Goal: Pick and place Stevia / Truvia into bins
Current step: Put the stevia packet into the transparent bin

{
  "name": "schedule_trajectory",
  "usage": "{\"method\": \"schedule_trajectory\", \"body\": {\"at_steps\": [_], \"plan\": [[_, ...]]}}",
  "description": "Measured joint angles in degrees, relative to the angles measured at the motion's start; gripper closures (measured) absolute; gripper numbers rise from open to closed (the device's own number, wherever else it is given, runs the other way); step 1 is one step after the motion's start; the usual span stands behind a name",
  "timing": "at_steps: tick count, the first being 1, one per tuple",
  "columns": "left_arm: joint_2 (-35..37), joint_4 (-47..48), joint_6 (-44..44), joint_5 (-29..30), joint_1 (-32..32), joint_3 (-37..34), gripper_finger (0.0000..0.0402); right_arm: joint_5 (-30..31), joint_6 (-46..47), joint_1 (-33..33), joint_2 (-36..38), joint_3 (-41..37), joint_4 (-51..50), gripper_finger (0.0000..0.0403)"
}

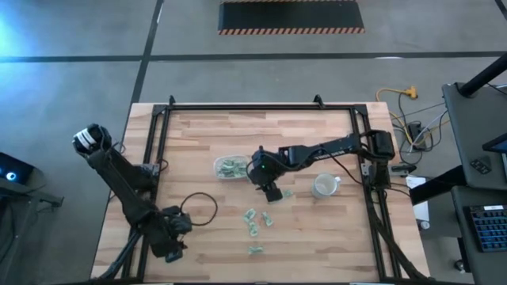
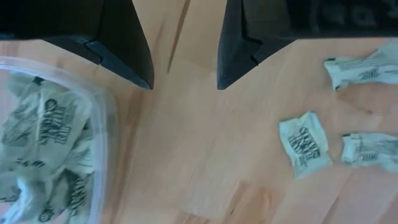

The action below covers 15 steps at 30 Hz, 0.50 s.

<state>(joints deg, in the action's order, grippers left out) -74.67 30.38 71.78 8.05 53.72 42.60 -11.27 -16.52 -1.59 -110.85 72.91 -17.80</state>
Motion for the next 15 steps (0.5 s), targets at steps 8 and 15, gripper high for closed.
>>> {"method": "schedule_trajectory", "body": {"at_steps": [8, 15], "plan": [[-9.3, -1.8, 1.4, -2.1, 1.1, 3.3, 0.0162, -1.2, 1.1, 0.8, 0.1, -0.1, 0.3, 0.0239], [-15.7, 3.9, 1.6, -5.6, 1.3, 9.6, 0.0166, -1.3, 1.5, 1.9, 0.1, -0.1, 0.3, 0.0246]]}}
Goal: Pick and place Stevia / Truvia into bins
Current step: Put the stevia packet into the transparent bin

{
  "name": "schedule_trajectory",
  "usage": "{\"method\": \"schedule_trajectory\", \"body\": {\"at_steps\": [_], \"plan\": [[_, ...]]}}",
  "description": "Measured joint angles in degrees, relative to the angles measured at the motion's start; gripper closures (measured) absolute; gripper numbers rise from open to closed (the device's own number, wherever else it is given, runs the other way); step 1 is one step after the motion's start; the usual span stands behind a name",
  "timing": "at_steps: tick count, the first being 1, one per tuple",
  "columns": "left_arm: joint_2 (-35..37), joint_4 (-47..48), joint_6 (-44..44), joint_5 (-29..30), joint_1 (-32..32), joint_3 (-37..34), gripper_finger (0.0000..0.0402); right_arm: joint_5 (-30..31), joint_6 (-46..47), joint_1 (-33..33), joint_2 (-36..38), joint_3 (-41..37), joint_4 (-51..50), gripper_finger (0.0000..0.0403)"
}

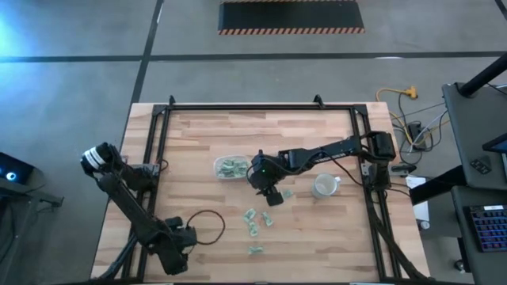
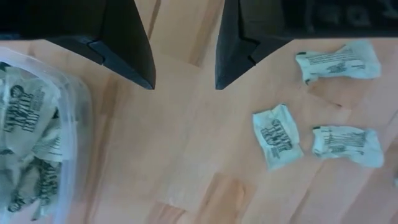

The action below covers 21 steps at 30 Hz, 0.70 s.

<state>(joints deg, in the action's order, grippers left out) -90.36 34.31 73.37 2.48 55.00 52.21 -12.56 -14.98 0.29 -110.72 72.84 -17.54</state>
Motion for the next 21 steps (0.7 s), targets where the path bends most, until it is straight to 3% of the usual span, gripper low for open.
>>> {"method": "schedule_trajectory", "body": {"at_steps": [6, 21], "plan": [[-3.7, 7.8, -0.2, -2.9, 0.4, 4.6, 0.0196, 0.0, 0.3, 0.5, 0.0, 0.0, 0.1, 0.0255], [-4.0, 5.1, -0.2, -1.3, 0.7, 2.5, 0.0224, 0.0, 1.1, 0.9, 0.0, 0.0, 0.1, 0.0265]]}}
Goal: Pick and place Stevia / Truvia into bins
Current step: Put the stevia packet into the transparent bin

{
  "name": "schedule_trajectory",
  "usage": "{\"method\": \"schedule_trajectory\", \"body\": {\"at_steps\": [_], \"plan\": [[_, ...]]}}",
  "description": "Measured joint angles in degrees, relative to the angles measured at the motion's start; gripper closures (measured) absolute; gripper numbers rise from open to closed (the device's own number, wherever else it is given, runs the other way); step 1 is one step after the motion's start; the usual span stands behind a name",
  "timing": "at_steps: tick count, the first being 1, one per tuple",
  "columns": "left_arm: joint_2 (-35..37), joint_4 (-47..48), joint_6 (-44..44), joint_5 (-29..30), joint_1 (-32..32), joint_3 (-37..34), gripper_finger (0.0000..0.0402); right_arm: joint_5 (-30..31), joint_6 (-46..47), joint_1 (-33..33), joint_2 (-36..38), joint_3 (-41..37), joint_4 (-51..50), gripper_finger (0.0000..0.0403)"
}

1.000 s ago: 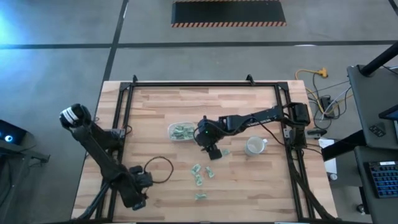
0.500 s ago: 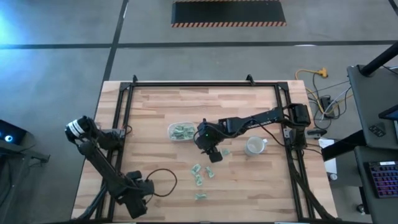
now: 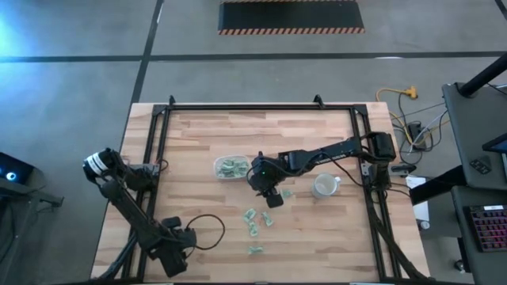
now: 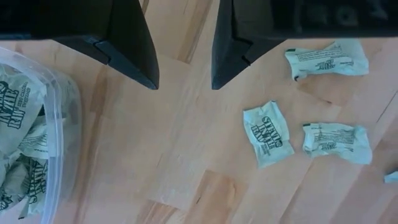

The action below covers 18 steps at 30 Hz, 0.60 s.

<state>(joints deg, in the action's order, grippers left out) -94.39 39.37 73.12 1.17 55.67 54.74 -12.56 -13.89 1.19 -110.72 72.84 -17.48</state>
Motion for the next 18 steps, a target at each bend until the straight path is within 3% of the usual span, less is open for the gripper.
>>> {"method": "schedule_trajectory", "body": {"at_steps": [11, 18], "plan": [[0.0, -2.6, -0.5, 0.2, 0.0, -1.7, 0.0237, 0.0, 0.0, 0.1, 0.0, 0.0, 0.0, 0.0271], [0.0, -2.4, -0.9, 0.2, -0.1, -1.7, 0.0332, 0.0, 0.0, 0.1, 0.0, 0.0, -0.1, 0.0277]]}}
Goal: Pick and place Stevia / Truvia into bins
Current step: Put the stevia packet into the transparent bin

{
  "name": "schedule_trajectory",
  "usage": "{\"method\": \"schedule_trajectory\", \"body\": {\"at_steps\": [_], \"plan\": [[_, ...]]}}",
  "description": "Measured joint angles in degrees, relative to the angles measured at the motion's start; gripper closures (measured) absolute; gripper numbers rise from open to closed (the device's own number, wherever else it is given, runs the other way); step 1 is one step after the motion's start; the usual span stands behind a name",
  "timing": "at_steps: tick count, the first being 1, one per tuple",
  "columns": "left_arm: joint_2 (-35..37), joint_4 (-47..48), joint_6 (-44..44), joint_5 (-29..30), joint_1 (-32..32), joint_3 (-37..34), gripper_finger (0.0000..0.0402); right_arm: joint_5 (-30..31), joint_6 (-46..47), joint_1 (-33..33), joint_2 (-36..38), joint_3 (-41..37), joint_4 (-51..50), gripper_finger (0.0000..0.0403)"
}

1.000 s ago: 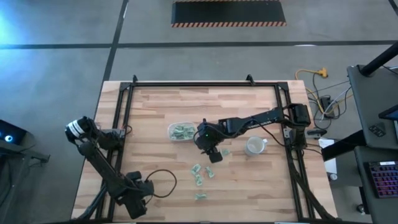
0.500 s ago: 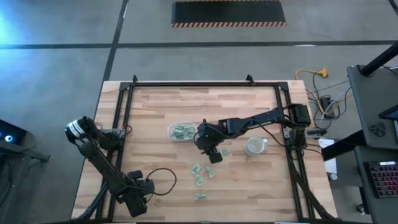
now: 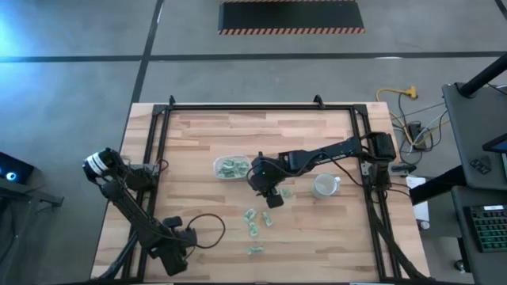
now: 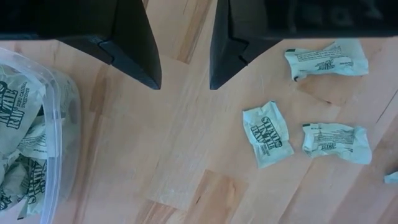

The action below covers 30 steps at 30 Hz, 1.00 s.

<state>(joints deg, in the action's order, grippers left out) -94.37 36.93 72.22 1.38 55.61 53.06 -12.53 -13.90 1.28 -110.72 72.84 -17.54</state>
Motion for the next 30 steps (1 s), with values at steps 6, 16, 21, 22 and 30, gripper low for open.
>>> {"method": "schedule_trajectory", "body": {"at_steps": [6, 16, 21, 22, 30], "plan": [[0.1, 0.4, -3.3, -0.3, -0.3, 0.1, 0.0394, 0.4, 0.2, 0.0, 0.1, 0.0, -0.3, 0.0286], [2.9, 8.1, -16.3, 9.1, -6.7, 0.7, 0.04, 0.6, 0.1, 0.0, 7.6, 0.0, -4.3, 0.03], [5.2, 9.2, -27.6, 25.3, -12.3, 0.7, 0.0401, 2.8, 2.2, 0.2, 13.3, -1.5, -6.3, 0.0301], [5.6, 9.2, -30.1, 28.8, -13.4, 0.7, 0.0401, 3.8, 2.7, 0.3, 14.5, -2.1, -6.6, 0.03], [7.9, 8.4, -46.1, 48.7, -24.9, 0.3, 0.0401, 11.8, 9.0, 2.0, 23.6, -11.1, -5.8, 0.0299]]}}
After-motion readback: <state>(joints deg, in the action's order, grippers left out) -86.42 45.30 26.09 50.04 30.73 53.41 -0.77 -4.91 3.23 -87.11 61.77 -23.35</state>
